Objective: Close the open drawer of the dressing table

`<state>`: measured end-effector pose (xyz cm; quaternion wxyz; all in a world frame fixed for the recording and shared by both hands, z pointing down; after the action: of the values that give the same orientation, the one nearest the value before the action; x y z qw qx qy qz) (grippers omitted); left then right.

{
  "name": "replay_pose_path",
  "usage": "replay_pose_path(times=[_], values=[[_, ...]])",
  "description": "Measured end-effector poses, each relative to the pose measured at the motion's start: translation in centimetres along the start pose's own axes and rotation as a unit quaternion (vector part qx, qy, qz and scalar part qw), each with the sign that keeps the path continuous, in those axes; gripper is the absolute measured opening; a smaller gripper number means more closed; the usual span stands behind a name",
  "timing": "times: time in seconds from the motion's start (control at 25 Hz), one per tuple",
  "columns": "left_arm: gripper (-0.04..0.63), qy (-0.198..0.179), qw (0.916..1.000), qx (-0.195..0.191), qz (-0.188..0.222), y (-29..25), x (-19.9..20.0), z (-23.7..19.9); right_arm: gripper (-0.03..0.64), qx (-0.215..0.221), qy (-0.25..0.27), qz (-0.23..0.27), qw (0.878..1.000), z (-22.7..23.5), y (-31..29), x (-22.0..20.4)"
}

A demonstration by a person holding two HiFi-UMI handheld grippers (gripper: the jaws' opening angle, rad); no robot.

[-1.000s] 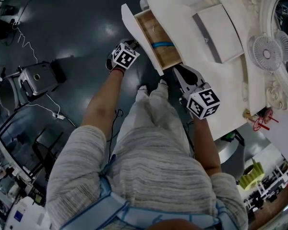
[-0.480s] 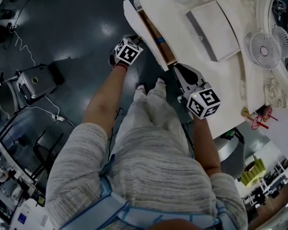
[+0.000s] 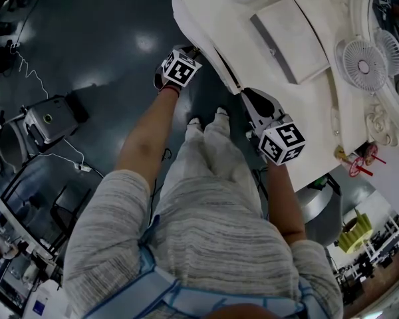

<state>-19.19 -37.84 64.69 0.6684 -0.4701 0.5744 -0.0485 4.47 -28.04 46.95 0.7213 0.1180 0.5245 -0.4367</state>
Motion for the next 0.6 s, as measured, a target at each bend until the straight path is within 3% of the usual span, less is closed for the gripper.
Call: replay_pose_path(times=[0.6], values=[[0.117,0.003,1.0000,-0.005,0.001,-2.2,1.9,0.6,0.012,-0.008,-0.004,0.003,1.000,0.1,-0.2,0.0]])
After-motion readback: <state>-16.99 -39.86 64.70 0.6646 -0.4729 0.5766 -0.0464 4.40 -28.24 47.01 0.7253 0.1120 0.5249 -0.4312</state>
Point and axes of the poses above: the fingertips, and each gripper's own axes: y backward along the fingers, z to its right, x out of its top, the point moved 9 cm from there along y, backward along the fingers, and after that the axes turned 12 degrees about z, right-handed, at the moved point
